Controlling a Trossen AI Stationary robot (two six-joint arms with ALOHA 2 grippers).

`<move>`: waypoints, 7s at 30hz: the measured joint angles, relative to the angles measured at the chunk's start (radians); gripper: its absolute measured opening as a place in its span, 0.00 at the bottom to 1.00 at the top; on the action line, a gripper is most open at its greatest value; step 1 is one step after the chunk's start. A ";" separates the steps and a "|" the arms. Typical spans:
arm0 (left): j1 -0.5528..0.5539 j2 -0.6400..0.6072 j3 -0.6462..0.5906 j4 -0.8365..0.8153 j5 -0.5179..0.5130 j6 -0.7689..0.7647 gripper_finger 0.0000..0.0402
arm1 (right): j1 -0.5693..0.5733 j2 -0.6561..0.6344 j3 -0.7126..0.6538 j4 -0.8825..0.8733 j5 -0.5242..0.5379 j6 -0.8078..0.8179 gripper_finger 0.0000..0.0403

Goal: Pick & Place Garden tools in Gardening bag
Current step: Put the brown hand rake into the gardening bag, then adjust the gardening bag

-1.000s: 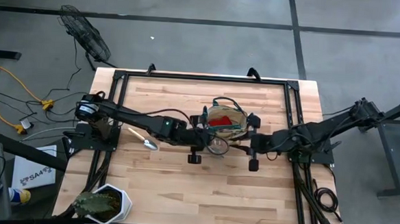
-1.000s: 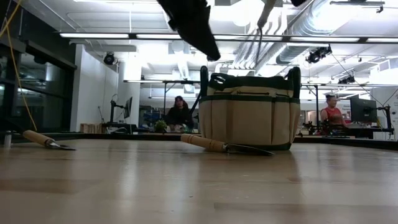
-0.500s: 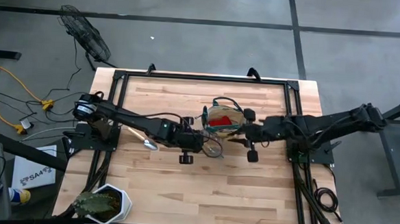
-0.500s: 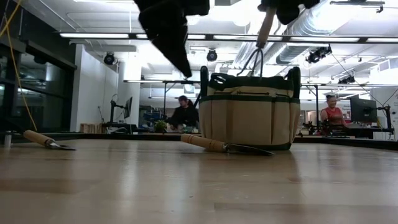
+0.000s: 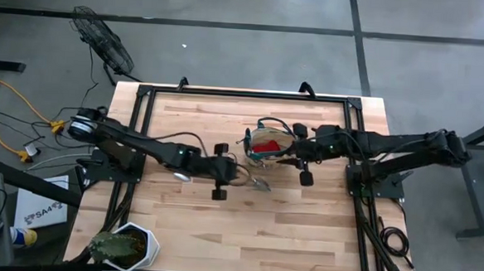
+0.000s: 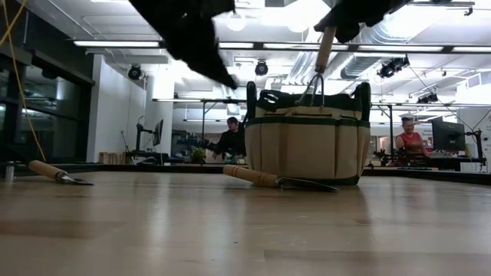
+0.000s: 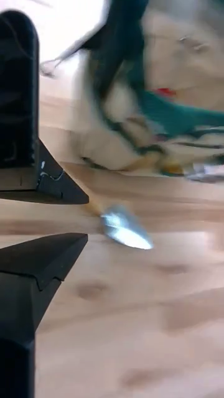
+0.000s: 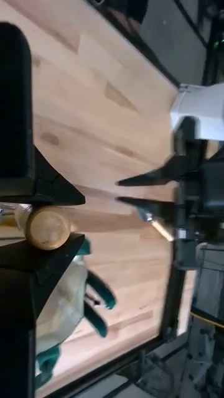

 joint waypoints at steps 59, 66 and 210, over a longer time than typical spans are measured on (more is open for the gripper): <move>-0.001 -0.186 -0.363 0.434 0.121 -0.207 0.20 | -0.158 0.291 0.000 0.094 0.002 -0.009 0.14; -0.001 -0.186 -0.363 0.434 0.121 -0.209 0.20 | -0.158 0.291 0.000 0.095 -0.011 0.006 0.14; 0.436 0.216 -0.233 0.650 0.582 -0.023 0.20 | 0.084 0.471 -0.379 0.454 0.915 1.140 0.01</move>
